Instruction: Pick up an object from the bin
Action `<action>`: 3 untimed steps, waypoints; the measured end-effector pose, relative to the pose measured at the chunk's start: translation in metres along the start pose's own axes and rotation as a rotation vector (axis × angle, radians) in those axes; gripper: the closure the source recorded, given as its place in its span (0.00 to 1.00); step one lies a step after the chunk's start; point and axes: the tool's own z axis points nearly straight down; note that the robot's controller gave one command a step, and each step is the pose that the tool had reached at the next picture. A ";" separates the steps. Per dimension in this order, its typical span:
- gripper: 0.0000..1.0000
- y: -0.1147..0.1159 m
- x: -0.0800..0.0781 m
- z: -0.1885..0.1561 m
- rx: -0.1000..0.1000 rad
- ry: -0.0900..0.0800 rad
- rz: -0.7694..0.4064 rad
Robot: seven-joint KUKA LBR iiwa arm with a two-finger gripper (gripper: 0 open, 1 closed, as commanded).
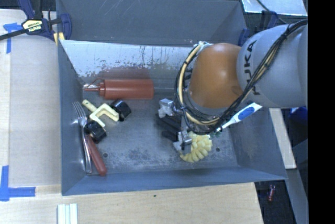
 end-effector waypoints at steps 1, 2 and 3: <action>1.00 0.002 -0.026 0.026 0.003 -0.018 -0.105; 1.00 0.002 -0.026 0.026 0.003 -0.018 -0.105; 1.00 -0.038 -0.023 0.011 0.000 -0.019 -0.022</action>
Offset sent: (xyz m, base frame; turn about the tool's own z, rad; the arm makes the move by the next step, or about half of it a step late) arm 0.0000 0.0000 0.0000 0.0000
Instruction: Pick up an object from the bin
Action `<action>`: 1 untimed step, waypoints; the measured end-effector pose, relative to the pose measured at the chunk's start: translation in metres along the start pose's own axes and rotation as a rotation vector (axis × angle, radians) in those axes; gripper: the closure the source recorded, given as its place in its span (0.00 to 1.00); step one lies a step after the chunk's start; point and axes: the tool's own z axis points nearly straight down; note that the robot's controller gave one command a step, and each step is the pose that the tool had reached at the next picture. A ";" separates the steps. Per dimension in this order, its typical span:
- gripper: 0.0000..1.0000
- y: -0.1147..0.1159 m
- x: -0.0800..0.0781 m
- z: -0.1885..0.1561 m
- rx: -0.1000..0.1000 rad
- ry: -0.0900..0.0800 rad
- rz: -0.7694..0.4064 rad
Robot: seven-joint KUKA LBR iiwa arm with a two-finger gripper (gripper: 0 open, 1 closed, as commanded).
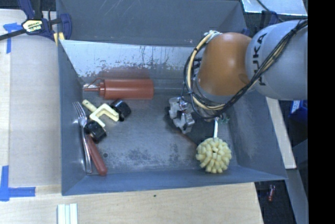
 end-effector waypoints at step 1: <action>1.00 -0.025 0.005 -0.001 0.004 -0.002 0.017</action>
Offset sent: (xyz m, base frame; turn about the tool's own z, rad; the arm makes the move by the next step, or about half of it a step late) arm -0.0260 -0.0355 0.0483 -0.3722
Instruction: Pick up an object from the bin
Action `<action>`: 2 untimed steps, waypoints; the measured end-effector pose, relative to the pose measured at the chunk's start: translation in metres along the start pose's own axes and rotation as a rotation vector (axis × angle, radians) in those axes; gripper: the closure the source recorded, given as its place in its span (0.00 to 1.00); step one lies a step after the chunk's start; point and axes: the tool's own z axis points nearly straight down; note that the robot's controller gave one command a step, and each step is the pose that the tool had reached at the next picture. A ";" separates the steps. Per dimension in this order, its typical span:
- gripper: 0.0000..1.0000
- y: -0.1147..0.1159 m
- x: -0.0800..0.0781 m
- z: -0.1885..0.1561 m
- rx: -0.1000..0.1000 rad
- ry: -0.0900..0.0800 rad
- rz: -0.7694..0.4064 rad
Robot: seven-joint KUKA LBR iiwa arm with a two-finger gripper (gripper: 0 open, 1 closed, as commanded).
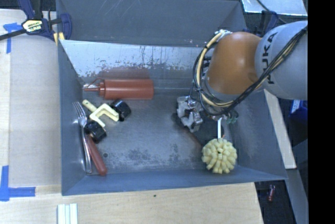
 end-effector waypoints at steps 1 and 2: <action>1.00 0.000 0.020 -0.033 0.000 -0.001 -0.351; 1.00 -0.048 -0.002 -0.008 0.000 -0.002 -0.254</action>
Offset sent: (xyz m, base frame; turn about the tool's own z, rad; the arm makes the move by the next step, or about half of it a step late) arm 0.0316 -0.0631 -0.0099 -0.2044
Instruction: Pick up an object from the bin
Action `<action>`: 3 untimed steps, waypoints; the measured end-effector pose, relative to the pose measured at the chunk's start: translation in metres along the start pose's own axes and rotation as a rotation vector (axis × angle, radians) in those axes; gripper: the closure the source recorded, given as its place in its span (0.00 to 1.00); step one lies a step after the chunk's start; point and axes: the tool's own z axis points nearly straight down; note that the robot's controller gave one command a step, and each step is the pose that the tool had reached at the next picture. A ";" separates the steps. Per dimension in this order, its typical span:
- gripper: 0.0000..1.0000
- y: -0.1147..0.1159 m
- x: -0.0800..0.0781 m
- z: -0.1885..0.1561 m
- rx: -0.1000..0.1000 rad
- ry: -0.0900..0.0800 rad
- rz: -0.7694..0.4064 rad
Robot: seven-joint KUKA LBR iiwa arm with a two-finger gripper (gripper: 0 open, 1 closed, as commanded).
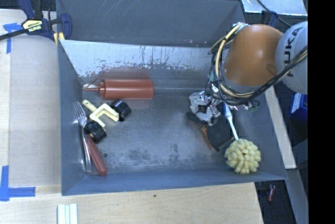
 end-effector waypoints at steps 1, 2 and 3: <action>1.00 -0.005 0.010 0.011 0.000 -0.003 -0.187; 1.00 -0.022 0.007 0.018 -0.002 -0.002 -0.292; 1.00 -0.029 0.007 0.020 -0.003 -0.002 0.017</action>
Offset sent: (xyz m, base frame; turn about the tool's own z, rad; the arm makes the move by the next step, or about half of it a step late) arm 0.0275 -0.0415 -0.0257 0.0862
